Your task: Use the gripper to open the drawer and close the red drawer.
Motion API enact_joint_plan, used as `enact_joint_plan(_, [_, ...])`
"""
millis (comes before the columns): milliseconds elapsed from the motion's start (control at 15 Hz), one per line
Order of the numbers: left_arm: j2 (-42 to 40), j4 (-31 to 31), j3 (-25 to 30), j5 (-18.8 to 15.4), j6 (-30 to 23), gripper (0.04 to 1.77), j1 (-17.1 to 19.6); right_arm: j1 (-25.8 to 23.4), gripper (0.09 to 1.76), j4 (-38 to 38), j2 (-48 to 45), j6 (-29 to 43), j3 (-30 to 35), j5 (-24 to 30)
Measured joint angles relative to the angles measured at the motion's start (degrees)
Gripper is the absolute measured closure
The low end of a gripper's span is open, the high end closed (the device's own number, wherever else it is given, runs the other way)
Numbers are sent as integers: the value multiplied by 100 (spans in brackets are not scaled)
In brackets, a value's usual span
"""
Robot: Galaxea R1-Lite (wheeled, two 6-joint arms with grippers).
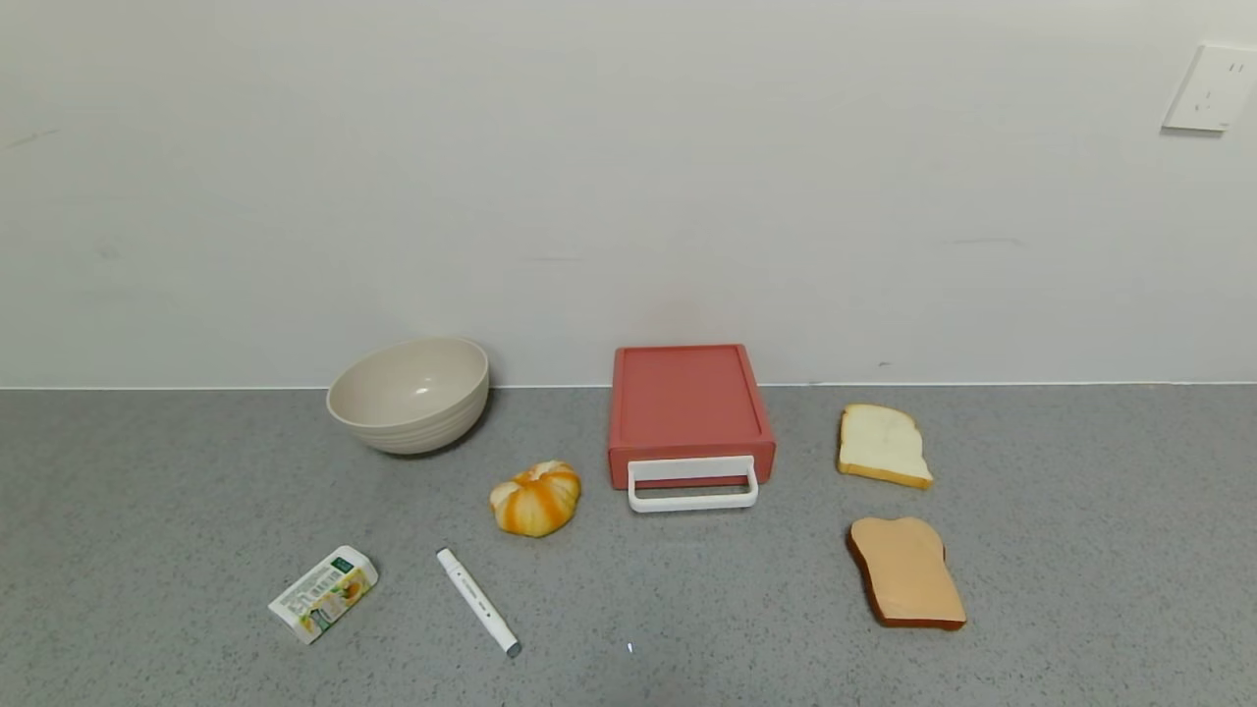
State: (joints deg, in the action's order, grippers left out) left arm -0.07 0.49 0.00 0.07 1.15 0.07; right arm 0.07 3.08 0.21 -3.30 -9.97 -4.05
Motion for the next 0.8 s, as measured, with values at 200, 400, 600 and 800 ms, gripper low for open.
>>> enact_joint_plan(200, [0,-2,0,-2,-2,9,0,0,14,-393,-21,88,769,405])
enact_joint_plan(400, [0,0,0,-2,-2,9,0,0,14,-322,-21,130,968,449])
enact_joint_plan(600, [0,0,0,-2,0,9,0,2,14,-319,-21,152,992,453])
enact_joint_plan(800, [0,0,0,-2,0,9,0,6,14,-322,-21,267,997,456])
